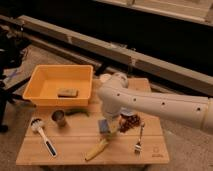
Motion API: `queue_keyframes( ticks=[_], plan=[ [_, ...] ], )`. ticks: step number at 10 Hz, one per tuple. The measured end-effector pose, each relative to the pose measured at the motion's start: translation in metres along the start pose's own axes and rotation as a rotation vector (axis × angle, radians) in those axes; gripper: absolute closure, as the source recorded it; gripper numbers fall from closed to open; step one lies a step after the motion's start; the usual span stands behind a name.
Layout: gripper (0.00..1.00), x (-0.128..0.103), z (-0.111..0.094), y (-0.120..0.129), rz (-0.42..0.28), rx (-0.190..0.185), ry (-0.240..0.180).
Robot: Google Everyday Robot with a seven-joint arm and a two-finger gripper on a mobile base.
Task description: Place sponge in metal cup
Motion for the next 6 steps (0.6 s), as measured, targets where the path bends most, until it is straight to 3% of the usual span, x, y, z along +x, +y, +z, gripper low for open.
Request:
queue_keyframes(
  ticks=[6],
  plan=[
    [0.35,0.009,0.011,-0.011,0.028,-0.007,0.008]
  ],
)
